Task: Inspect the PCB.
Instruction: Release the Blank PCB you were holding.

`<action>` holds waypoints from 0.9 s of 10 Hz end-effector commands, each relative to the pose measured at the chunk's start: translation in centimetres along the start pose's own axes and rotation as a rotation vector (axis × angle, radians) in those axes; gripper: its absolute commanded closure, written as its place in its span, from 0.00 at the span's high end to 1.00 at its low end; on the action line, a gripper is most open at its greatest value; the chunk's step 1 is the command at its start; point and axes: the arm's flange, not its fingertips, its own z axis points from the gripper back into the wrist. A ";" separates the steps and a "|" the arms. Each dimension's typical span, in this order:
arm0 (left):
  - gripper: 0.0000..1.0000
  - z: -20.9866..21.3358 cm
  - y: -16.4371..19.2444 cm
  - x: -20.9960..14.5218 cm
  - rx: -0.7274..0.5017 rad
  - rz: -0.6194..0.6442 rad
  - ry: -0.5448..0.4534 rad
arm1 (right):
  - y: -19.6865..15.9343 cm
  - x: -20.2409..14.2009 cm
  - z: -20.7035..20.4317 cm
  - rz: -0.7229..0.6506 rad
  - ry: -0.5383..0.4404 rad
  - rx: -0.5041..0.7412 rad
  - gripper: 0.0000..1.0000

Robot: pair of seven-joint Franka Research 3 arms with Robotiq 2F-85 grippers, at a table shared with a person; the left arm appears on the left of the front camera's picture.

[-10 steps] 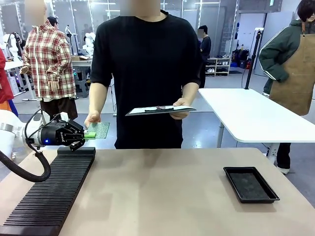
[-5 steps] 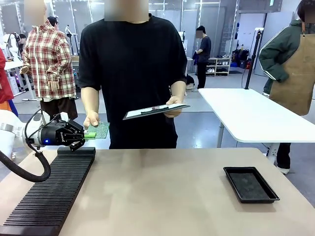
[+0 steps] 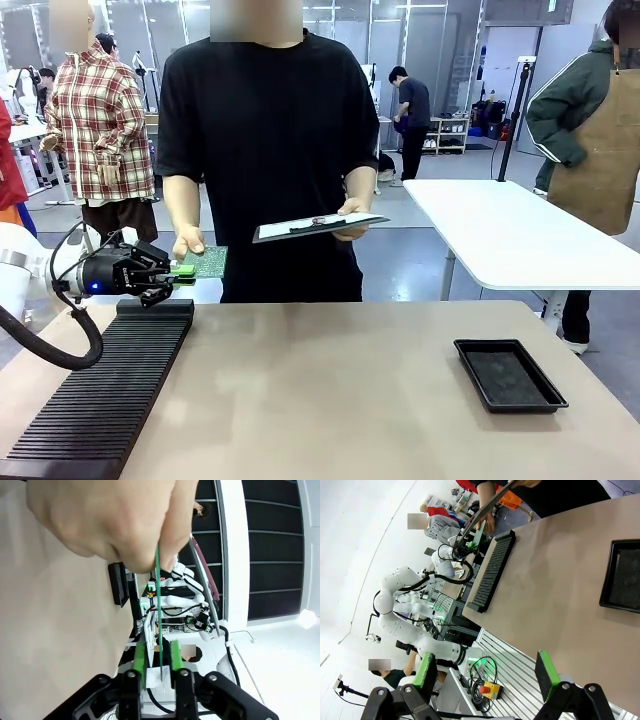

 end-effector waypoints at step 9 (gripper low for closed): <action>1.00 0.1 -0.6 -0.2 0.000 -0.065 -0.023 | 0.1 0.0 0.1 0.004 -0.004 0.004 1.00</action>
